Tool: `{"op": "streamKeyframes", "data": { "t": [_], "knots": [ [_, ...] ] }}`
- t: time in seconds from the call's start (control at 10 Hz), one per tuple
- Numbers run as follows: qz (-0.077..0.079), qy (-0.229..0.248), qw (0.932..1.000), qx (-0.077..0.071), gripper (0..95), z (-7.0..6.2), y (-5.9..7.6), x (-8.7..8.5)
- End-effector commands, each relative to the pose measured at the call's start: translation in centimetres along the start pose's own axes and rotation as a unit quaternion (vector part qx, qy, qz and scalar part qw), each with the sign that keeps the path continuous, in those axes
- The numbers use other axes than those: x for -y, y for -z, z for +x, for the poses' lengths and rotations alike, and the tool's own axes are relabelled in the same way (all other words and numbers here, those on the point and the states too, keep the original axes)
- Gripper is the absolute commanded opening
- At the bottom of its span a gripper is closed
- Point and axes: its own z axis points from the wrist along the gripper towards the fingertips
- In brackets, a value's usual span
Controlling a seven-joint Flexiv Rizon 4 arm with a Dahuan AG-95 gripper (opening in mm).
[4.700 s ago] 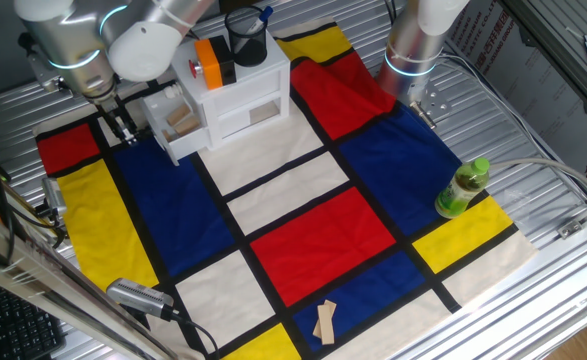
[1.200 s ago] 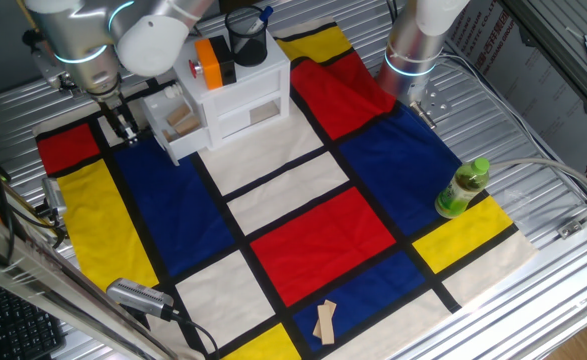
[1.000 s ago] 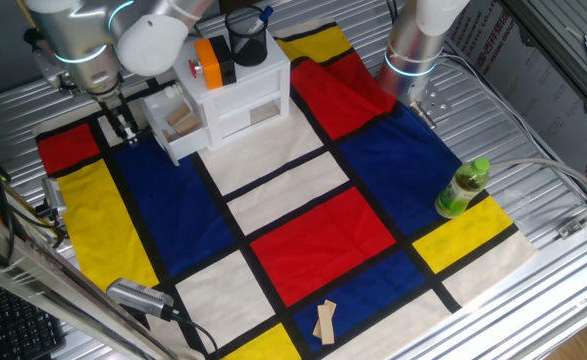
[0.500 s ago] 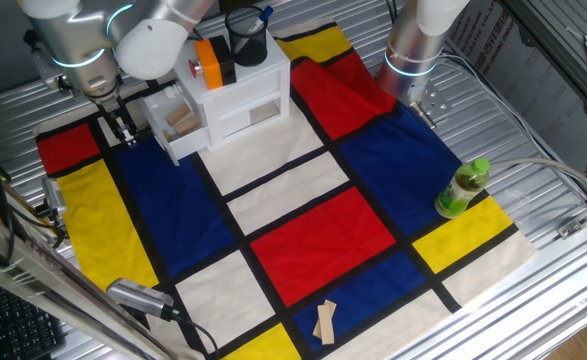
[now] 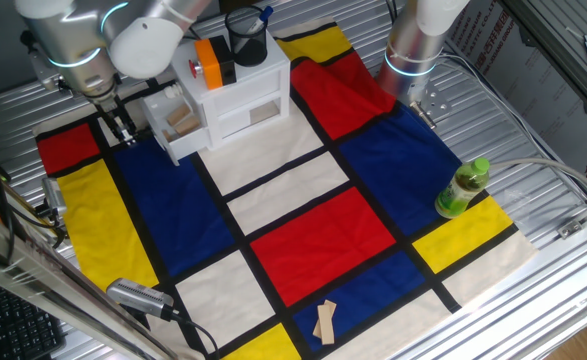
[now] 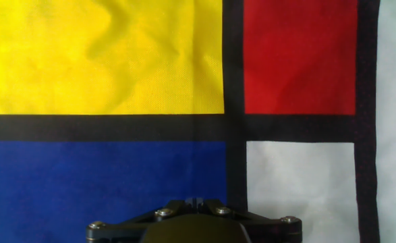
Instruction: Use the gripper to push and close the drawer
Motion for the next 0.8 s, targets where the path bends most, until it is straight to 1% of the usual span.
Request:
{"op": "streamKeyframes", "data": {
  "t": [0.1,0.4,0.8],
  "knots": [
    [0.0,0.0,1.0,-0.001,0.0,0.04,0.06,0.01],
    [-0.002,0.0,1.0,-0.005,0.0,0.15,0.1,0.05],
    [-0.006,0.001,1.0,-0.007,0.0,0.72,0.1,0.33]
  ]
}}
